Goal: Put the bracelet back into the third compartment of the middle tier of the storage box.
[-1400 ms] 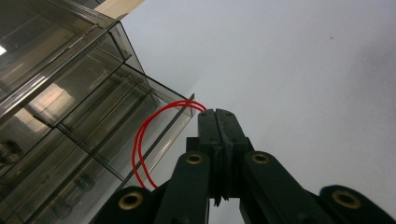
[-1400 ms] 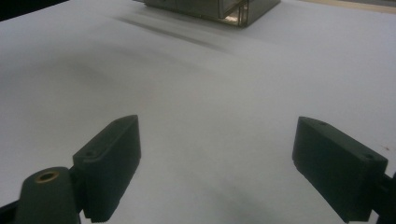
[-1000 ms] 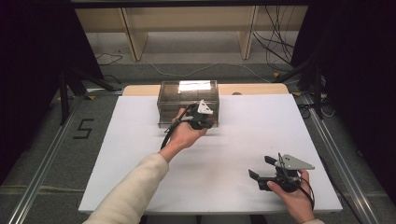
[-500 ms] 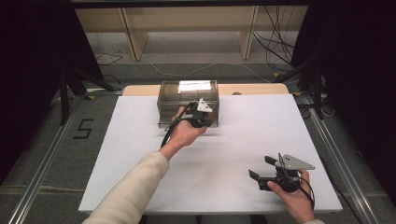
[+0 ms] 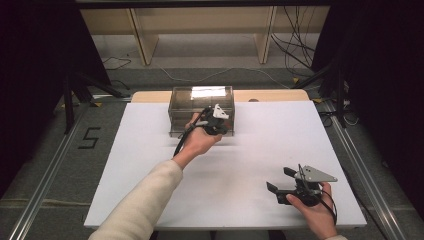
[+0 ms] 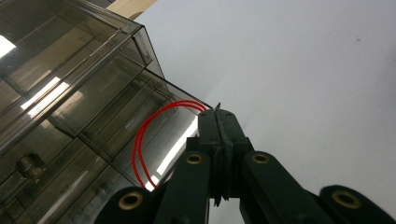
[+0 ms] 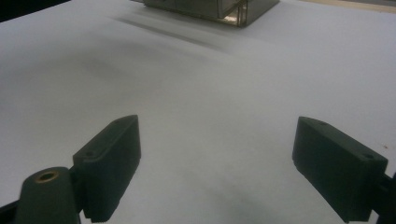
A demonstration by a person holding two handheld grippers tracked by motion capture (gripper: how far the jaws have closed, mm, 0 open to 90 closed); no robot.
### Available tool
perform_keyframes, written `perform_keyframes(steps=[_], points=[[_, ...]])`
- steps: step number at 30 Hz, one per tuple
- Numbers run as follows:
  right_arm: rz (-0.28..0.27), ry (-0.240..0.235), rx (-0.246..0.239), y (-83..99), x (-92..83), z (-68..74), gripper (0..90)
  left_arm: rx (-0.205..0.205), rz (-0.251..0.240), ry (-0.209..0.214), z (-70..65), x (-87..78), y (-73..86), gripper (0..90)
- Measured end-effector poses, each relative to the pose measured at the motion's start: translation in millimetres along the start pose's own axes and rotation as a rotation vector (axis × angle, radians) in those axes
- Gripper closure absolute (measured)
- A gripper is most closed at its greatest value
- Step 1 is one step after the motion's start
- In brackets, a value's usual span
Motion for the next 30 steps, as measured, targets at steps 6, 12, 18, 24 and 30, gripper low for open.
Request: perform_keyframes(steps=[6,12,18,24,30], points=[[0.002,-0.001,0.001,0.2,0.0,-0.2,16.5,0.002,0.000,-0.006,2.2,2.3,-0.8,89.9],[0.000,0.001,0.001,0.2,0.0,-0.3,16.5,0.010,0.003,-0.010,3.4,4.3,-2.8,89.9],[0.000,0.001,0.003,0.2,-0.2,-0.4,16.5,0.014,0.005,-0.016,4.0,6.8,-5.4,89.9],[-0.001,0.001,0.002,0.2,-0.3,-0.3,16.5,0.017,0.009,-0.017,3.5,8.8,-9.1,89.9],[-0.007,0.003,-0.001,0.3,-0.1,-0.7,16.5,0.017,0.014,-0.022,4.1,12.4,-10.8,89.9]])
Point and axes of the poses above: each handheld gripper's, and its own axes: x roughly forward along the jaws, y roughly out of its underside, z roughly to its left, the point moved 1 cm from there along x, roughly forward along the jaws, and after that the axes turned 13 degrees about -x, right-handed, at the moved point
